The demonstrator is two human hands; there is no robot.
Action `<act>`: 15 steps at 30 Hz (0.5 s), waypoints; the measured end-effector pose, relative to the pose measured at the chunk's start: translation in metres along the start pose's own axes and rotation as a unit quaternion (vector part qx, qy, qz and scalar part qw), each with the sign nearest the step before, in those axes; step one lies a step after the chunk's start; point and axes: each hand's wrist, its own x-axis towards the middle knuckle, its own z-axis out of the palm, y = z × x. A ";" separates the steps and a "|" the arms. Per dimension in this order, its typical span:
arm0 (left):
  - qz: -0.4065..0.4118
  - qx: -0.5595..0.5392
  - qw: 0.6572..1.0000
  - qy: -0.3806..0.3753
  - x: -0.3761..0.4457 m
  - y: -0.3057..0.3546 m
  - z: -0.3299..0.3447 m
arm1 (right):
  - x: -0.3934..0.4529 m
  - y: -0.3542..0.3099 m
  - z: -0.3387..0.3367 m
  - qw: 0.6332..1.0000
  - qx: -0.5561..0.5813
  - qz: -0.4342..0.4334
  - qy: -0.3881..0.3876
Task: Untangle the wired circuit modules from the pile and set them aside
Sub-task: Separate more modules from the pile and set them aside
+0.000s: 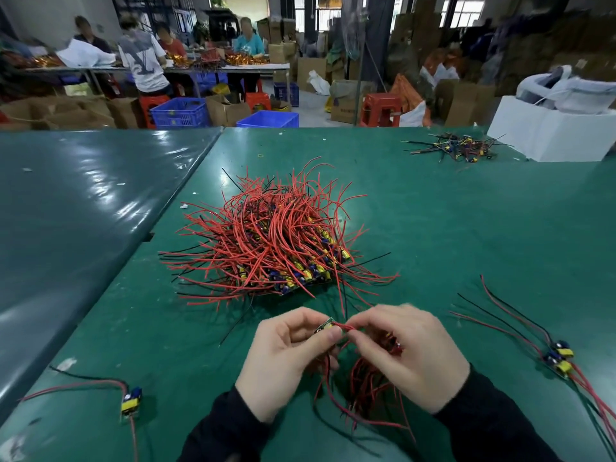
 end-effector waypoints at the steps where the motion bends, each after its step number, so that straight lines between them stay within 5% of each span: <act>1: -0.019 -0.003 1.000 -0.017 0.000 0.001 -0.003 | 0.000 0.004 -0.001 0.997 -0.061 -0.036 0.030; 5: -0.093 0.013 0.992 -0.089 -0.002 0.006 -0.011 | 0.000 0.011 -0.007 0.975 -0.152 -0.050 0.152; 8: -0.104 -0.035 0.993 -0.033 -0.001 0.008 -0.011 | -0.001 0.008 -0.009 0.958 -0.153 -0.015 0.243; 11: -0.097 -0.089 0.991 0.023 0.001 0.009 -0.012 | -0.003 0.002 -0.010 0.948 -0.011 0.000 0.317; 15: -0.095 -0.110 0.989 0.024 -0.001 0.009 -0.007 | -0.002 -0.016 0.007 0.919 0.331 0.160 0.143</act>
